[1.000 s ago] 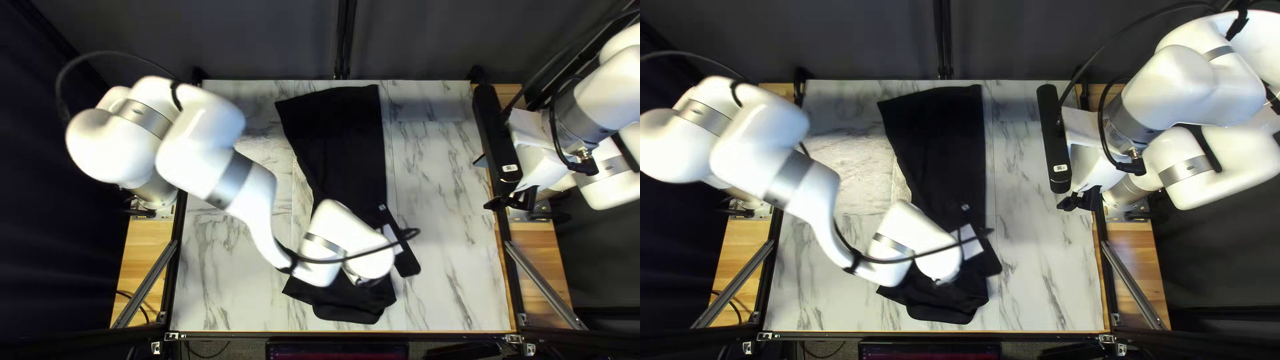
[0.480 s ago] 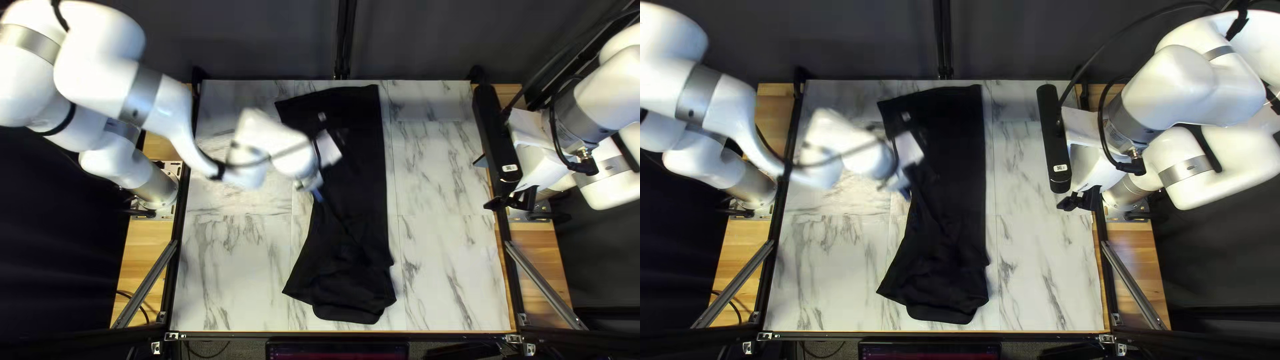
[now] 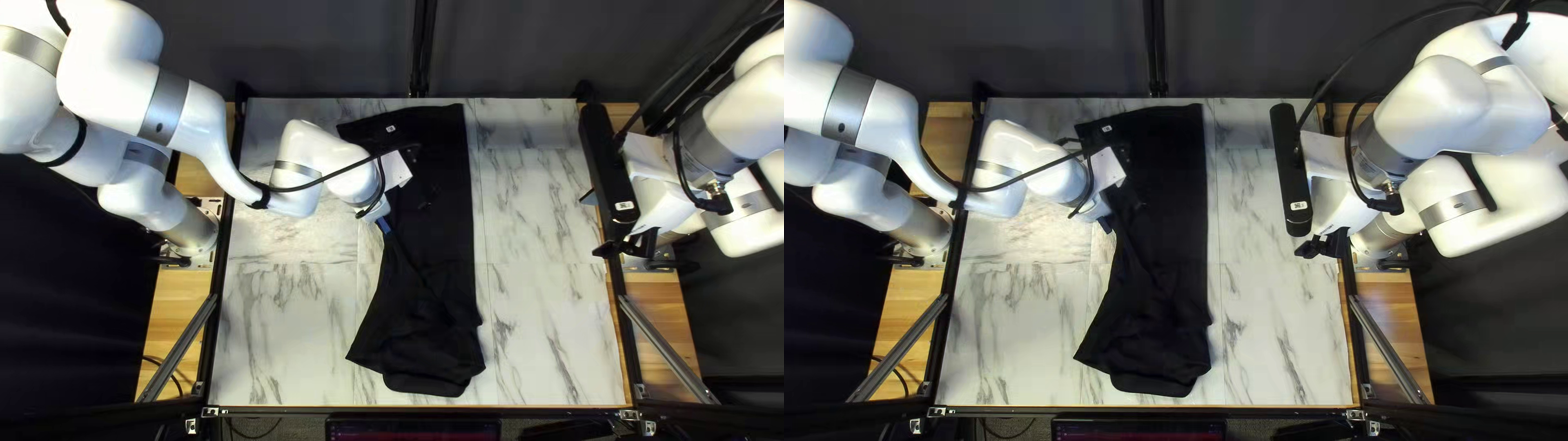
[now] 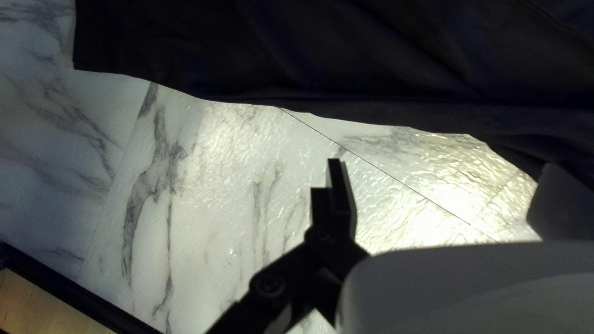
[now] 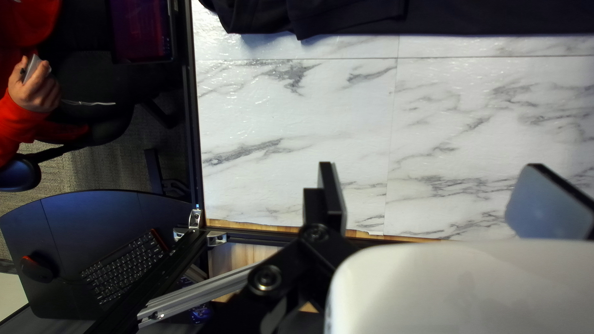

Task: Fold t-shirt

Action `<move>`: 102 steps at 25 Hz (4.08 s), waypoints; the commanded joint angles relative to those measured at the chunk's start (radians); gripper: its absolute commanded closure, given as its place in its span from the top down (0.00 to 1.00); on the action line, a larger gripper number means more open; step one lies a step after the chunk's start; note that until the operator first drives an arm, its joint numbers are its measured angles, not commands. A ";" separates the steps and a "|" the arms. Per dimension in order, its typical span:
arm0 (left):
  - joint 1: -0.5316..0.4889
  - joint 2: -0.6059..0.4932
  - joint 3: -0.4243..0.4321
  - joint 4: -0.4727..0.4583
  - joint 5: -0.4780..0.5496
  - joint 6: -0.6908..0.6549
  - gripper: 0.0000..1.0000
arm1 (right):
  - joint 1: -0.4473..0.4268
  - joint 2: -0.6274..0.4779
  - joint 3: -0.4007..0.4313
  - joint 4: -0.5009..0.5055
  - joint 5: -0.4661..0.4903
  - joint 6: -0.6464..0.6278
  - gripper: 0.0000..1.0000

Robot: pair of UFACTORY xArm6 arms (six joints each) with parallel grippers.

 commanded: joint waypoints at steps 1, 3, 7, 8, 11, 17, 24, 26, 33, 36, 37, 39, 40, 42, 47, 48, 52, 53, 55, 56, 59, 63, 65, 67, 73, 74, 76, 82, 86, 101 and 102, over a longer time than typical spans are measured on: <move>0.173 0.050 0.019 -0.042 -0.057 0.302 1.00 | 0.000 0.000 0.000 0.000 0.000 0.000 1.00; 0.215 0.035 0.056 -0.054 -0.068 0.432 1.00 | 0.000 0.000 0.000 0.000 0.000 0.000 1.00; 0.225 0.018 0.075 -0.053 -0.068 0.454 1.00 | 0.000 0.000 0.000 0.000 0.000 0.000 1.00; 0.225 0.018 0.075 -0.053 -0.068 0.454 1.00 | 0.000 0.000 0.000 0.000 0.000 0.000 1.00; 0.225 0.018 0.075 -0.053 -0.068 0.454 1.00 | 0.000 0.000 0.000 0.000 0.000 0.000 1.00; 0.274 -0.018 0.157 -0.125 -0.181 0.680 1.00 | 0.000 0.000 0.000 0.000 0.000 0.000 1.00; 0.296 -0.078 0.300 -0.048 -0.258 1.263 1.00 | 0.000 0.000 0.000 0.000 0.000 0.000 1.00; 0.276 -0.072 0.307 0.041 -0.234 1.304 1.00 | 0.000 0.000 0.000 0.000 0.000 0.000 1.00; 0.276 -0.072 0.307 0.041 -0.234 1.304 1.00 | 0.000 0.000 0.000 0.000 0.000 0.000 1.00; 0.276 -0.072 0.307 0.041 -0.234 1.304 1.00 | 0.000 0.000 0.000 0.000 0.000 0.000 1.00; 0.275 -0.069 0.313 0.041 -0.253 1.301 1.00 | 0.000 0.000 0.000 0.000 0.000 0.000 1.00; 0.279 -0.054 0.328 0.080 -0.342 1.300 1.00 | 0.000 0.000 0.000 0.000 0.000 0.000 1.00; 0.283 -0.056 0.334 0.088 -0.362 1.311 1.00 | 0.000 0.000 0.000 0.000 0.000 0.000 1.00; 0.295 -0.068 0.351 0.103 -0.407 1.349 1.00 | 0.000 0.000 0.000 0.000 0.000 0.000 1.00; 0.267 -0.056 0.336 0.150 -0.435 1.362 1.00 | 0.000 0.000 0.000 0.000 0.000 0.000 1.00; 0.253 -0.039 0.322 0.170 -0.431 1.347 1.00 | 0.000 0.000 0.000 0.000 0.000 0.000 1.00; 0.228 0.001 0.299 0.214 -0.425 1.301 0.99 | 0.000 0.000 0.000 0.000 0.000 0.000 1.00; 0.223 0.009 0.296 0.222 -0.423 1.289 0.92 | 0.000 0.000 0.000 0.000 0.000 0.000 1.00; 0.218 0.021 0.291 0.240 -0.423 1.263 0.86 | 0.000 0.000 0.000 0.000 0.000 0.000 1.00; 0.218 0.027 0.289 0.252 -0.421 1.246 0.85 | 0.000 0.000 0.000 0.000 0.000 0.000 1.00; 0.222 0.031 0.289 0.265 -0.421 1.222 0.81 | 0.000 0.000 0.000 0.000 0.000 0.000 1.00; 0.239 0.060 0.274 0.249 -0.430 1.232 0.70 | 0.000 0.000 0.000 0.000 0.000 0.000 1.00; 0.245 0.071 0.269 0.238 -0.433 1.239 0.59 | 0.000 0.000 0.000 0.000 0.000 0.000 1.00; 0.249 0.082 0.262 0.221 -0.432 1.250 0.41 | 0.000 0.000 0.000 0.000 0.000 0.000 1.00; 0.255 0.086 0.256 0.180 -0.420 1.284 0.03 | 0.000 0.000 0.000 0.000 0.000 0.000 1.00; 0.255 0.081 0.258 0.174 -0.415 1.290 0.02 | 0.000 0.000 0.000 0.000 0.000 0.000 1.00; 0.253 0.068 0.260 0.165 -0.404 1.298 0.00 | 0.000 0.000 0.000 0.000 0.000 0.000 1.00; 0.230 0.001 0.250 0.153 -0.325 1.317 0.01 | 0.000 0.000 0.000 0.000 0.000 0.000 1.00; 0.215 -0.001 0.209 0.157 -0.278 1.323 0.02 | 0.000 0.000 0.000 0.000 0.000 0.000 1.00; 0.180 0.119 -0.037 0.138 -0.165 1.432 0.03 | 0.000 0.000 0.000 0.000 0.000 0.000 1.00; 0.179 0.121 -0.042 0.138 -0.163 1.435 0.04 | 0.000 0.000 0.000 0.000 0.000 0.000 1.00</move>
